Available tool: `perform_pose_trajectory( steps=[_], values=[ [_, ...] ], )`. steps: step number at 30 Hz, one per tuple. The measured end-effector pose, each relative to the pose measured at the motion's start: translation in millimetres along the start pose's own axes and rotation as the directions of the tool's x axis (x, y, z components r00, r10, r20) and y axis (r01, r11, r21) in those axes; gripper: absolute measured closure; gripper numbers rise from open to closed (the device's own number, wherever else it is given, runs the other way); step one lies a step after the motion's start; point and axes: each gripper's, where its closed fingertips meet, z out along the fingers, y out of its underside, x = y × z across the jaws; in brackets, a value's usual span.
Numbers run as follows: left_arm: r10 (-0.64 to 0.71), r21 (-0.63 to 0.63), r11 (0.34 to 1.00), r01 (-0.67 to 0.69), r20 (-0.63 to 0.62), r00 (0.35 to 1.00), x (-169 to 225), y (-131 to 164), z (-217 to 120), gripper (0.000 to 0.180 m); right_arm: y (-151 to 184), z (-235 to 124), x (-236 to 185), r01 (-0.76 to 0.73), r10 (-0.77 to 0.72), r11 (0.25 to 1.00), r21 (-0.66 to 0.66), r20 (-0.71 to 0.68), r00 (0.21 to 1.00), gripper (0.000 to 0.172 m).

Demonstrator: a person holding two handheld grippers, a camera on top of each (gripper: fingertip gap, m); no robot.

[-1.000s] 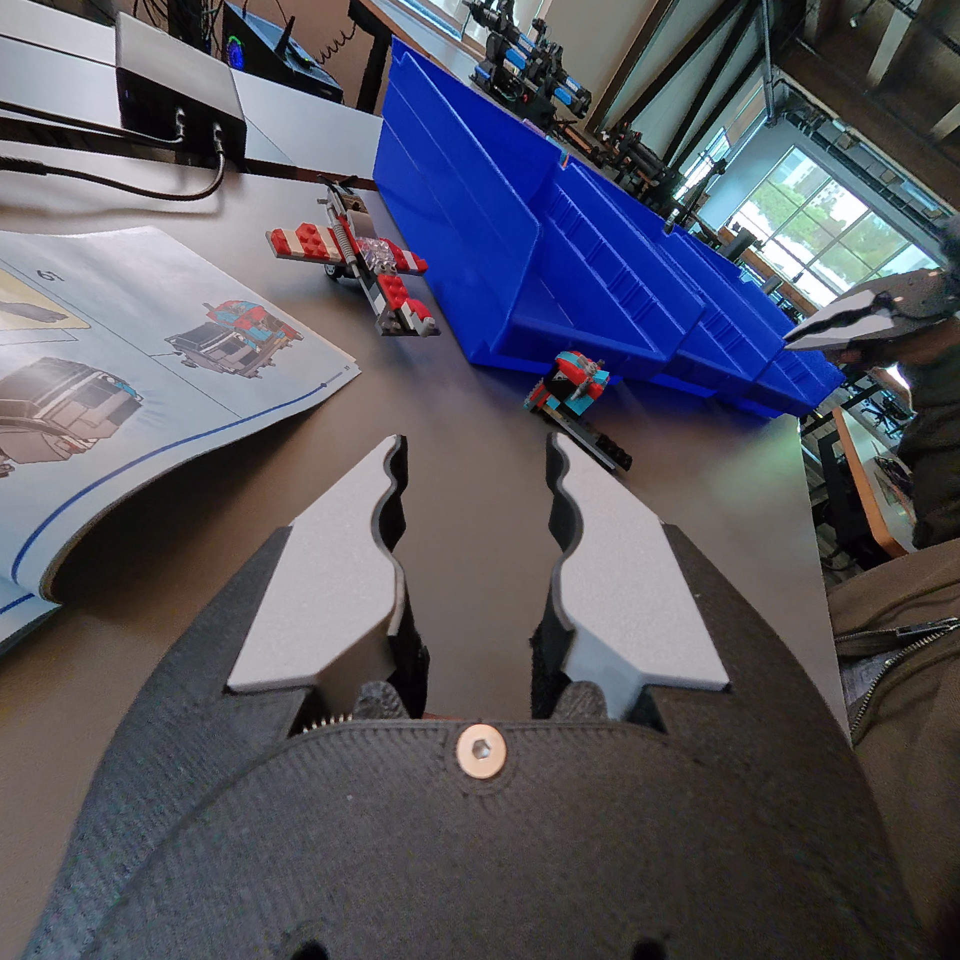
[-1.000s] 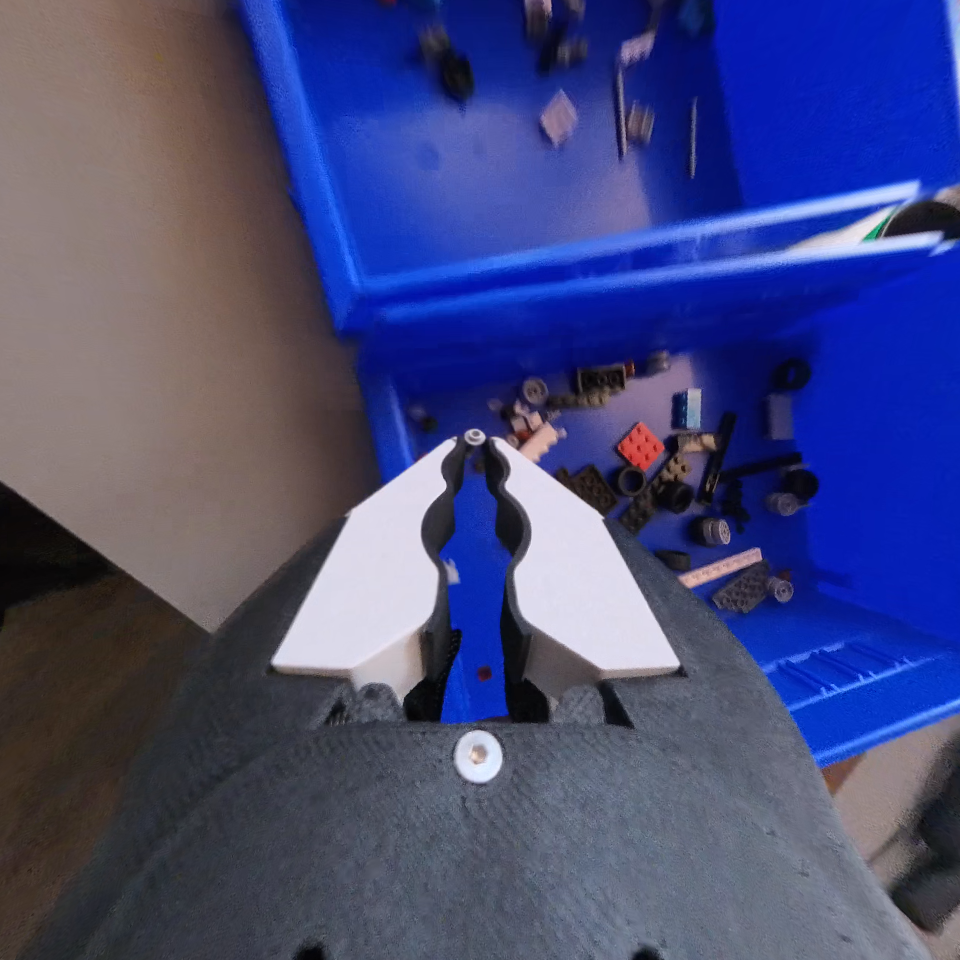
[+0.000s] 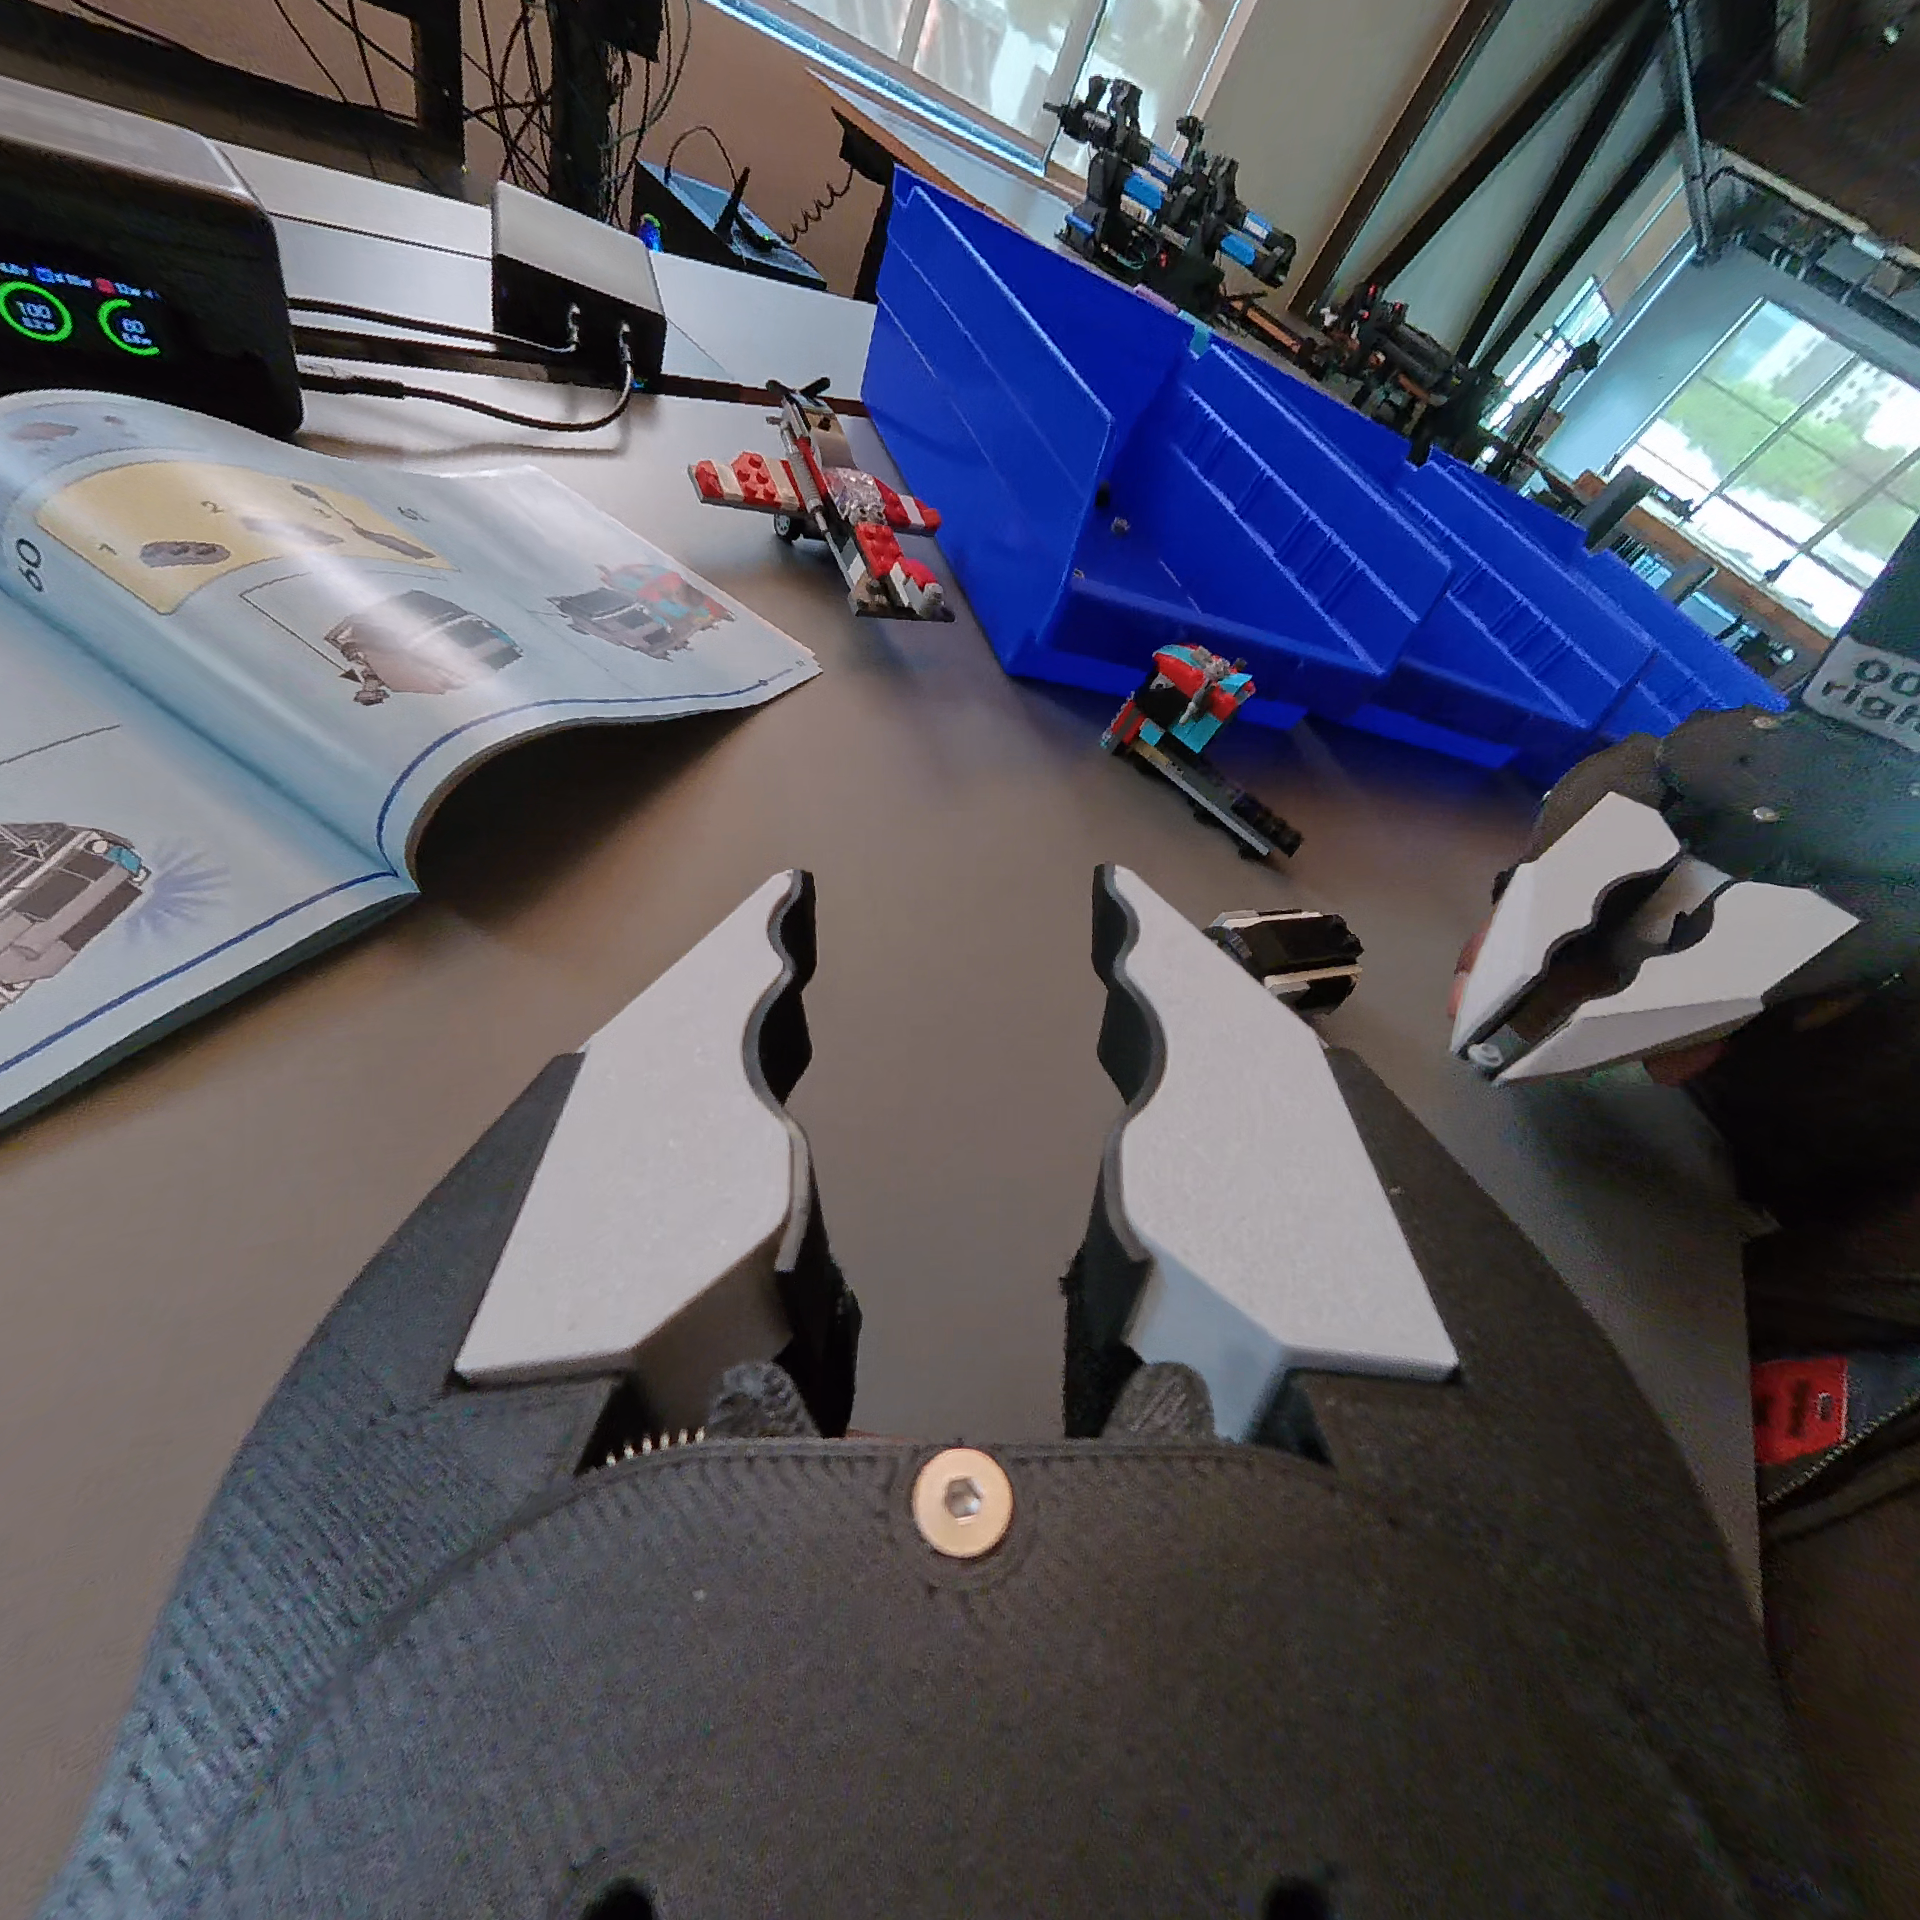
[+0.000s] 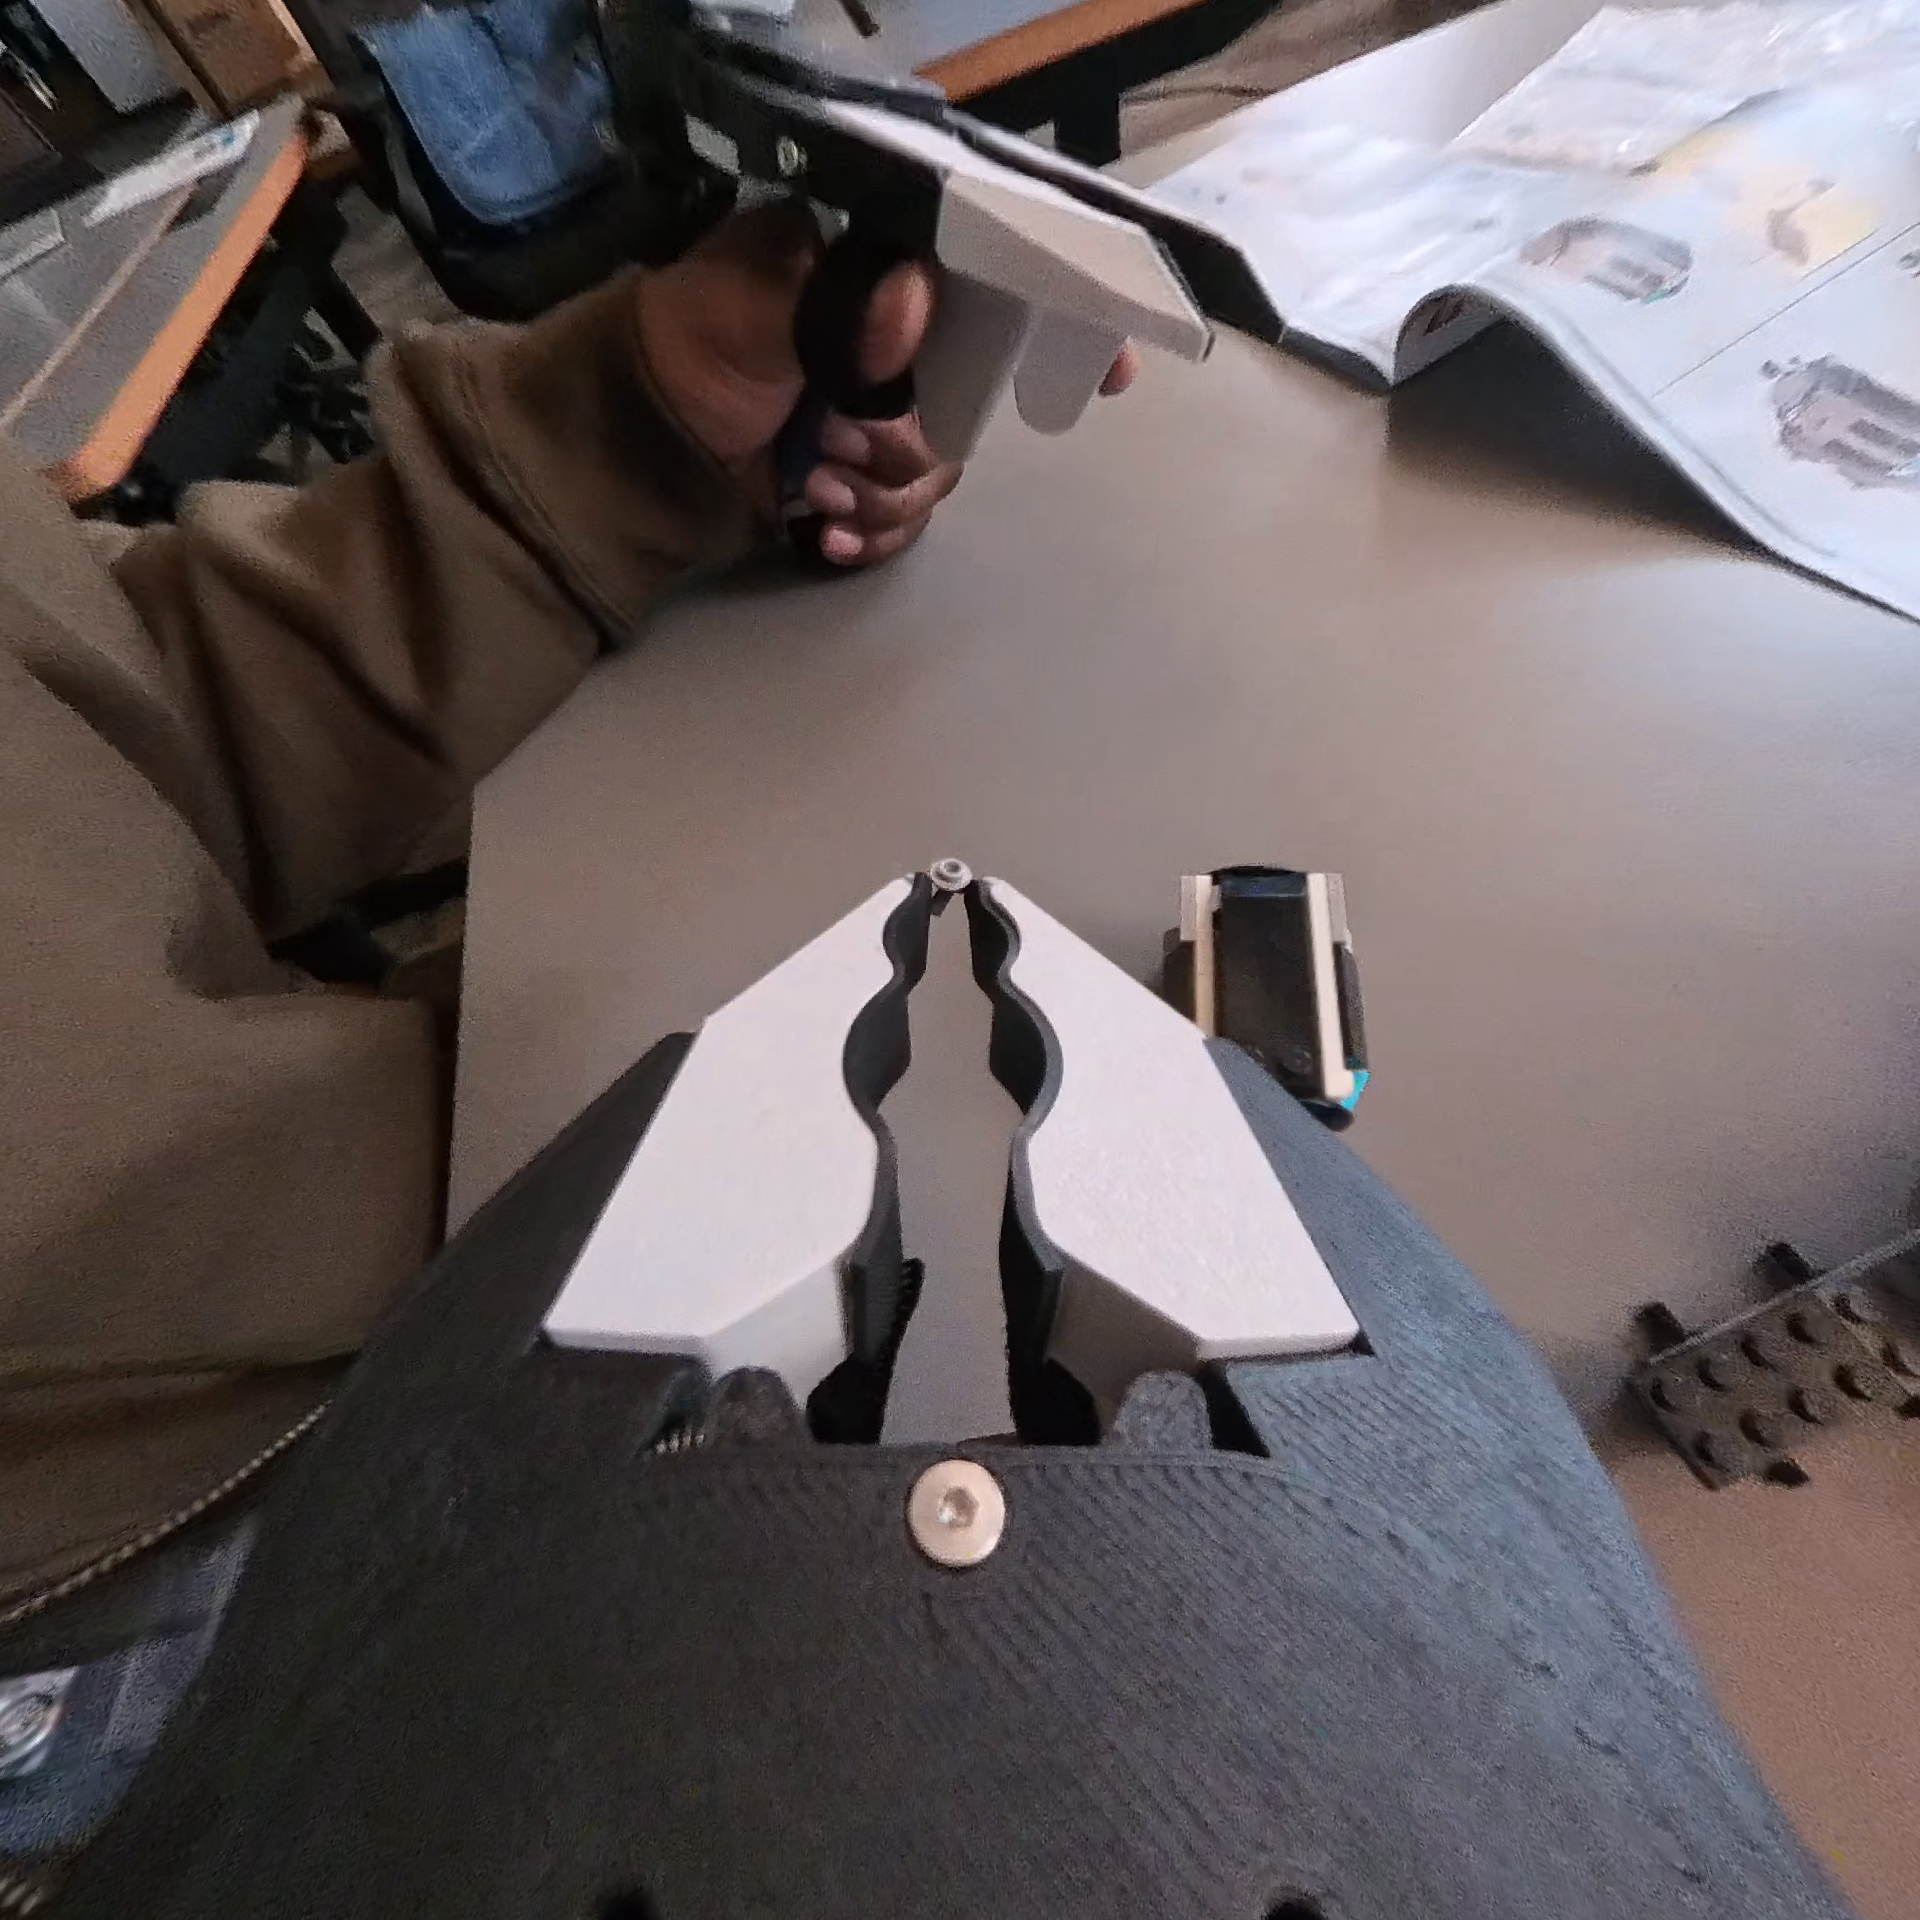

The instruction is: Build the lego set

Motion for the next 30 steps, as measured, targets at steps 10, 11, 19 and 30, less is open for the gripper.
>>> perform_pose_trajectory(
  steps=[10,11,19,30],
  values=[
    [0.041,-0.041,0.998,-0.04,0.009,0.999,3,6,4,0.126,19,16,7,-0.017,0.014,0.996,-0.09,-0.038,0.999,0.164],
    [0.04,-0.042,0.998,-0.04,0.009,0.999,3,6,4,0.126,20,16,8,-0.02,0.016,0.995,-0.094,-0.04,0.999,0.163],
    [0.027,-0.037,0.999,-0.027,0.013,1.0,1,5,4,0.126,22,18,10,-0.04,0.035,0.993,-0.108,-0.044,0.998,0.163],
    [0.003,-0.022,1.0,-0.003,0.012,1.0,-2,3,3,0.126,19,14,12,-0.048,0.045,0.996,-0.077,-0.041,0.998,0.158]
  ],
)
